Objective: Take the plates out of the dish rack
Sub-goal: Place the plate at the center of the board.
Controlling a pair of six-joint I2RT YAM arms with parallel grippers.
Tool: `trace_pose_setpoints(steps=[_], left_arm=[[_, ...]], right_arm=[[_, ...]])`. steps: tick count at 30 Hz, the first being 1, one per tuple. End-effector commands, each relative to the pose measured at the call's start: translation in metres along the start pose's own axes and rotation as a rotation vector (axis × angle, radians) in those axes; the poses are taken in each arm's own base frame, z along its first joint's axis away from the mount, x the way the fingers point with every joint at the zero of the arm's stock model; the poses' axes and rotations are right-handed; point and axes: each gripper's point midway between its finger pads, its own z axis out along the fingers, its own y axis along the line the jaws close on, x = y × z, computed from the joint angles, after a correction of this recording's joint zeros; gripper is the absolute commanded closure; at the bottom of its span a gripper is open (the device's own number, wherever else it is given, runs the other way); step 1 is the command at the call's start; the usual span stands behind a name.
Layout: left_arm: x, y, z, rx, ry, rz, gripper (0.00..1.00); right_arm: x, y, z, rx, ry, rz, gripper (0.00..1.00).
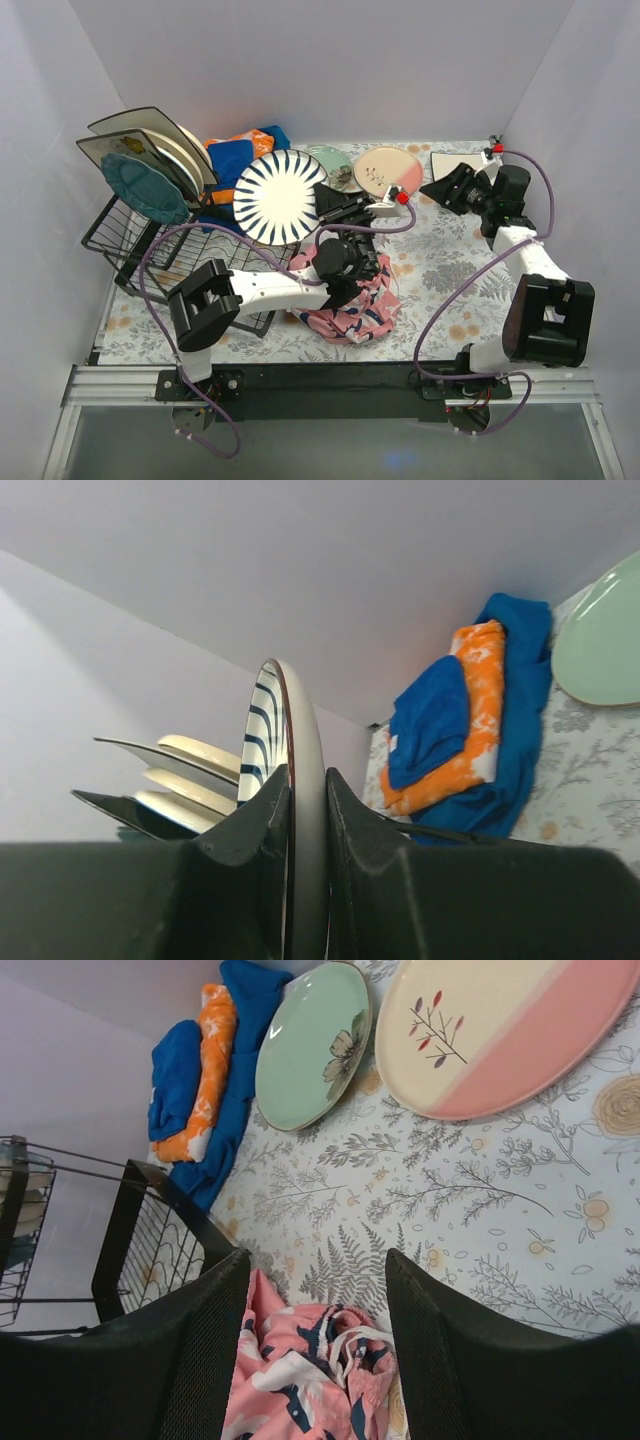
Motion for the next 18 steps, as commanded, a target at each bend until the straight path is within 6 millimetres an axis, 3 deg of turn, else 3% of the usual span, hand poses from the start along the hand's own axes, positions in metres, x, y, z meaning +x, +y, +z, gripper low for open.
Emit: trace_pose_setpoints(steps=[1, 2, 4, 6, 13, 18], left_arm=[[-0.012, 0.034, -0.010, -0.023, -0.153, -0.370, 1.00], [-0.013, 0.018, -0.013, 0.019, -0.167, -0.384, 1.00], [-0.011, -0.001, -0.022, 0.081, -0.193, -0.401, 1.00], [-0.008, -0.037, -0.031, 0.180, -0.212, -0.378, 1.00], [0.011, -0.098, -0.050, 0.355, -0.264, -0.305, 1.00], [0.015, -0.120, -0.069, 0.388, -0.381, -0.208, 1.00]], right_arm=[[-0.018, 0.027, 0.000, -0.192, 0.071, -0.024, 0.37], [-0.026, 0.040, -0.001, -0.249, 0.087, -0.045, 0.36], [-0.029, 0.042, 0.003, -0.288, 0.115, -0.052, 0.36], [-0.029, 0.051, 0.004, -0.357, 0.156, -0.066, 0.34], [-0.013, 0.050, 0.016, -0.416, 0.248, -0.018, 0.32], [0.015, 0.061, 0.027, -0.459, 0.331, -0.005, 0.31]])
